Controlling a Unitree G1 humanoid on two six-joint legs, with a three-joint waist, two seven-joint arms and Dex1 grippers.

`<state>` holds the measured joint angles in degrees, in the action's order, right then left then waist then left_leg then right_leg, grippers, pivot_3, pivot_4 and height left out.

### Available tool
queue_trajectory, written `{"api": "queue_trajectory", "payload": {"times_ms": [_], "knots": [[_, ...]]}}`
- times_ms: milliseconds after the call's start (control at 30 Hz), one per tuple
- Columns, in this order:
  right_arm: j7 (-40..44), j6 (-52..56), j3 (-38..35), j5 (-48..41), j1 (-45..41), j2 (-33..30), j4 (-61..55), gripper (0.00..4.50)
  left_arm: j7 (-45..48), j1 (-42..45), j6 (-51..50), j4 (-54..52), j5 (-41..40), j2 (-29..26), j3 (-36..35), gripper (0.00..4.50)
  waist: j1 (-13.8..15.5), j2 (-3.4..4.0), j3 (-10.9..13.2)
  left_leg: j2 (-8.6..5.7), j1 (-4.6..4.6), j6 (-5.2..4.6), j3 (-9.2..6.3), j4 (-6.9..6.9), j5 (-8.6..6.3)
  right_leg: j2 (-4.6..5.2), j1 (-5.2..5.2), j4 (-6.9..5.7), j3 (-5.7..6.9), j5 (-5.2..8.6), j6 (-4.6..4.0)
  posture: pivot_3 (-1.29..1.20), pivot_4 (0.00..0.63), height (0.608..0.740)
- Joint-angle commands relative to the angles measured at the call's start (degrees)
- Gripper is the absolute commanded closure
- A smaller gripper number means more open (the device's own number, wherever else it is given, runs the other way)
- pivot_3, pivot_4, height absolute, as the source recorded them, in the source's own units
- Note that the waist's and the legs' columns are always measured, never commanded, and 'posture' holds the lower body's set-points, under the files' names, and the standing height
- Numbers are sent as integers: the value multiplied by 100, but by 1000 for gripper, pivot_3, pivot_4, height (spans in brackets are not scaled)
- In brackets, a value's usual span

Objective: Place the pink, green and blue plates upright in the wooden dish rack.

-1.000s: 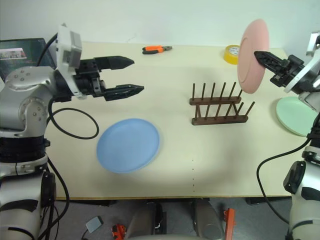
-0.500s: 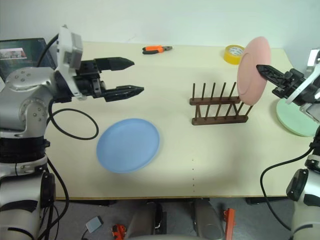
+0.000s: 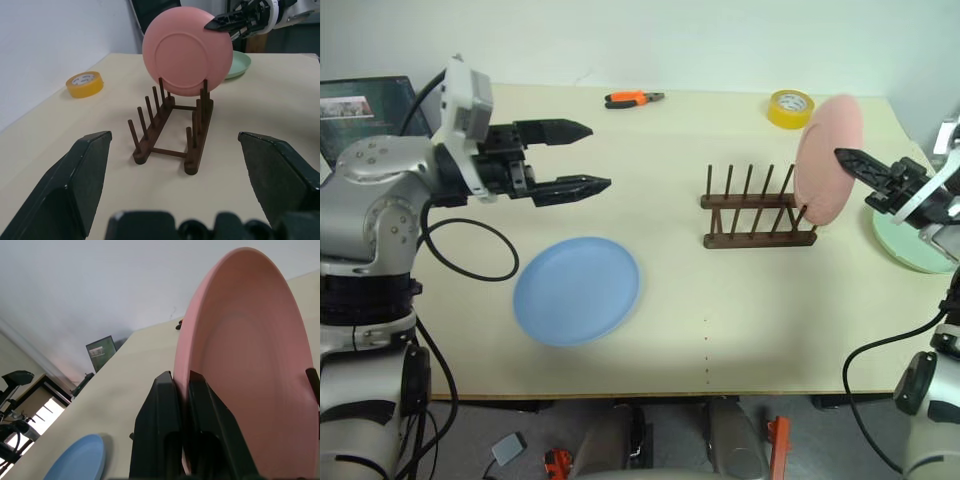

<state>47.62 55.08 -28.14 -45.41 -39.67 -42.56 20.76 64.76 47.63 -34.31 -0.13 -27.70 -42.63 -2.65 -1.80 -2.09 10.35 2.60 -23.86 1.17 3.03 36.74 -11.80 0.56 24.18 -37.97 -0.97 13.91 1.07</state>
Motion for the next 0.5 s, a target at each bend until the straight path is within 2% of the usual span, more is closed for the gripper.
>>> {"api": "queue_trajectory", "payload": {"times_ms": [33, 167, 300, 333, 400, 467, 500], "knots": [[135, -206, -90, -84, -22, -46, -138, 4500, 32, 121, 97, -82, 3, -113, -58, 39, -2, 0, 0, 0, 0, 0, 0, 0, 0, 0, 0, 0, 0, 0, 0, 0, 150, 740], [141, -239, -61, -62, -39, -47, -53, 3409, 24, 117, 95, -91, 4, -118, -52, 0, -3, 0, 0, 0, 1, 0, 1, 0, 0, -1, 0, 0, -1, 0, 0, 0, 150, 740], [172, -277, -17, -24, -15, -66, -55, 2025, 11, 117, 104, -79, 15, -113, -50, 0, -3, 0, 0, 0, 1, 0, 1, 0, 0, -2, 0, 0, -1, 0, 0, 0, 150, 740], [167, -294, -14, -12, -13, -67, -51, 1561, 8, 115, 106, -77, 17, -111, -48, 0, -3, 0, 0, 0, 1, 0, 1, 0, 0, -2, 0, 0, -1, 0, 0, 0, 150, 740], [139, -364, 15, 56, 0, -74, -33, 1004, 0, 109, 110, -78, 25, -105, -42, 0, -2, 0, 0, 0, 0, 0, 1, 0, 0, -2, 0, 0, -1, 0, 0, 0, 150, 740], [121, -453, 60, 142, 21, -88, -25, 221, -6, 105, 115, -81, 33, -100, -36, 0, -3, 0, 0, 0, 1, 0, 1, 0, 0, -2, 0, 0, -1, 0, 0, 0, 150, 740], [144, -485, 62, 162, 29, -110, -45, 44, -10, 108, 114, -81, 34, -97, -36, 0, -3, 0, 0, 0, 1, 0, 1, 0, 0, -2, 0, 0, -1, 0, 0, 0, 150, 740]]}}
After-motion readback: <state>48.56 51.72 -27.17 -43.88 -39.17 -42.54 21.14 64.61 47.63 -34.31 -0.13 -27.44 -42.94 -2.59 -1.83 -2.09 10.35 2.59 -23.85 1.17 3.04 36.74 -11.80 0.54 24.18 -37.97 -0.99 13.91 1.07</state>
